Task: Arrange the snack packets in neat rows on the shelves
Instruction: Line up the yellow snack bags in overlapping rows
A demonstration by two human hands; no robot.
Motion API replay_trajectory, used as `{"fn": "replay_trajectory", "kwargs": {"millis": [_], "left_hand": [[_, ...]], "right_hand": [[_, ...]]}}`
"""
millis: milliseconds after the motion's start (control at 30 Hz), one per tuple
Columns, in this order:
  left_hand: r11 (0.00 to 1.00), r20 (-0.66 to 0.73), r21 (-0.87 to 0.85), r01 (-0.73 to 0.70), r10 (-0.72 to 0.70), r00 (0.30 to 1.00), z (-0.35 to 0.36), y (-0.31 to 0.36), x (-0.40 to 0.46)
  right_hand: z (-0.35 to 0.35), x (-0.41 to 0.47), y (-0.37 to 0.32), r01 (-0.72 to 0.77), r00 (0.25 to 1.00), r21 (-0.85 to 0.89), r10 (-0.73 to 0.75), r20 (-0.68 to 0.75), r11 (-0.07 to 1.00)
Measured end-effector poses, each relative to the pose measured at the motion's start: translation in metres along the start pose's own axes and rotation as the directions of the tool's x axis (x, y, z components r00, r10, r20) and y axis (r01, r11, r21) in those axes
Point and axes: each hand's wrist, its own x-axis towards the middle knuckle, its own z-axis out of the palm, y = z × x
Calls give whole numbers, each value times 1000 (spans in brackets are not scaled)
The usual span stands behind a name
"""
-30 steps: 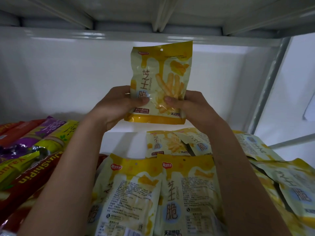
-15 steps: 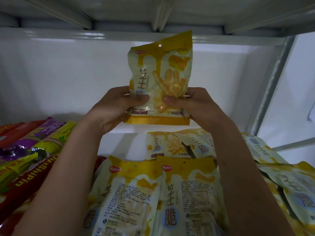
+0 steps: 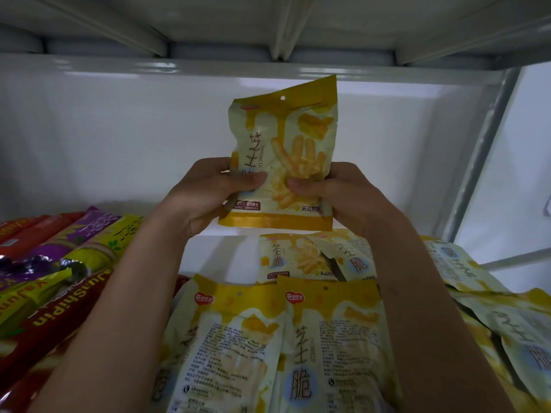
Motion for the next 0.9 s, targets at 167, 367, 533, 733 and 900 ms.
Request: {"fn": "replay_trajectory", "kwargs": {"millis": [167, 367, 533, 733, 900], "left_hand": [[998, 32, -61, 26, -24, 999, 0, 2, -3], [997, 93, -36, 62, -58, 994, -1, -1, -2], [997, 39, -11, 75, -74, 996, -3, -5, 3], [995, 117, -51, 87, -80, 990, 0, -6, 4], [986, 134, -151, 67, -47, 990, 3, -4, 2]], "right_hand": [[-1, -1, -1, -57, 998, 69, 55, 20, 996], [-4, 0, 0, -74, 997, 26, 75, -9, 997], [-3, -4, -5, -70, 997, 15, 70, 21, 997], [-3, -5, -4, -15, 999, 25, 16, -52, 1000], [-4, -8, -7, -34, 999, 48, 34, -15, 998]]}}
